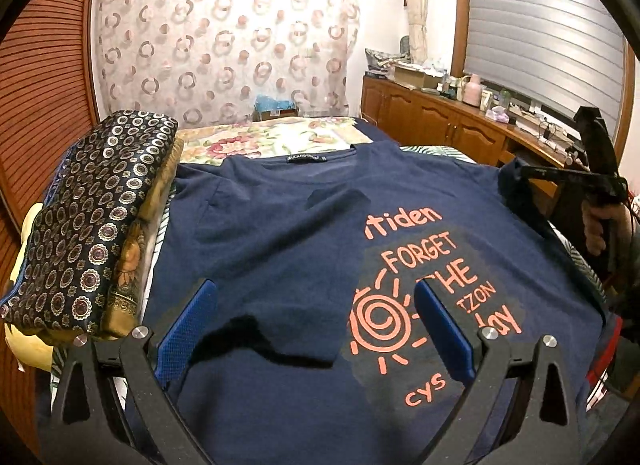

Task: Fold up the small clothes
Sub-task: 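Fold the held side and sleeve over toward the shirt's center with the right gripper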

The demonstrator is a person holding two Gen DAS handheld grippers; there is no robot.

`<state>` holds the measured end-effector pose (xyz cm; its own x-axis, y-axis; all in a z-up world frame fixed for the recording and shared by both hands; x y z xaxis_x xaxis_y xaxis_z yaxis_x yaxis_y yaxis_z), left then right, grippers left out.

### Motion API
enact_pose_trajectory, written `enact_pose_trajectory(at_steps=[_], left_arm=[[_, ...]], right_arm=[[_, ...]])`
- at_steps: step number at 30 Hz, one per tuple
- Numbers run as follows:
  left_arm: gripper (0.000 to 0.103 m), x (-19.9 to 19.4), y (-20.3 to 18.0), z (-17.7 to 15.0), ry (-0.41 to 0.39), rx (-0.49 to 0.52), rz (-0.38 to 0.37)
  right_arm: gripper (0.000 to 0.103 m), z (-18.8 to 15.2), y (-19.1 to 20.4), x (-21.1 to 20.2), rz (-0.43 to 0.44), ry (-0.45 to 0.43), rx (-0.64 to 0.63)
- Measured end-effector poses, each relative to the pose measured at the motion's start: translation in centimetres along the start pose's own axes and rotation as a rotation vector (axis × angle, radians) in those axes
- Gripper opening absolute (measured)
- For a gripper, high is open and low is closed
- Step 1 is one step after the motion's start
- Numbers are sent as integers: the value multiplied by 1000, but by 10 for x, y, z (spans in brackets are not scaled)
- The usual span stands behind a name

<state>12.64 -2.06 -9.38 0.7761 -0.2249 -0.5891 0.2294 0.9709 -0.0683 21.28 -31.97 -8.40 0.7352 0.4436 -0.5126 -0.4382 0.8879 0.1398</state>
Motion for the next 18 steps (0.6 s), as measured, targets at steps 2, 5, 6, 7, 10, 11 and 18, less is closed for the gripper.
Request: enact_pose_trajectory(at_steps=[2,5,6,7,10,11,18], left_arm=[[100,-3,0,1,-6,-6,-1],[100,-6,-1,2,-14,-9,0],[100,-8,-1,2,-16,-9,1],[100,-8,-2,3,-18,-10,0],[100,-10,-1,3,-21,-16,-3],[100,-11,-1,3,-23,-17,-2],[100,-15,-3,4,-32,-17,-2]], right_arm=[[4,-7,18,2,32,16,-36],[4,-25,38,9,66,65,-78],[4,-34,43,12,70,86,-89],[4,-39,45,14,76,99,-90],[4,-53,49,18,101,117,-84],[4,-55,49,19,97,118,-85],[19,-39,17,8,-32,69,-26]])
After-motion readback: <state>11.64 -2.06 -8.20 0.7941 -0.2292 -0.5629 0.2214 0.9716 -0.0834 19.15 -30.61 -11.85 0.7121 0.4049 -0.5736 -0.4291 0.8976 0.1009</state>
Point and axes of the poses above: each gripper's, at about its wrist camera, not at the fingertips, and x roughly the way its jaws point, y to its left, z to its top, the point moved 6 cm from there along x, roughly the way its jaws point, and after that the axes turned 1 degree about -z, right-handed, at the moved point
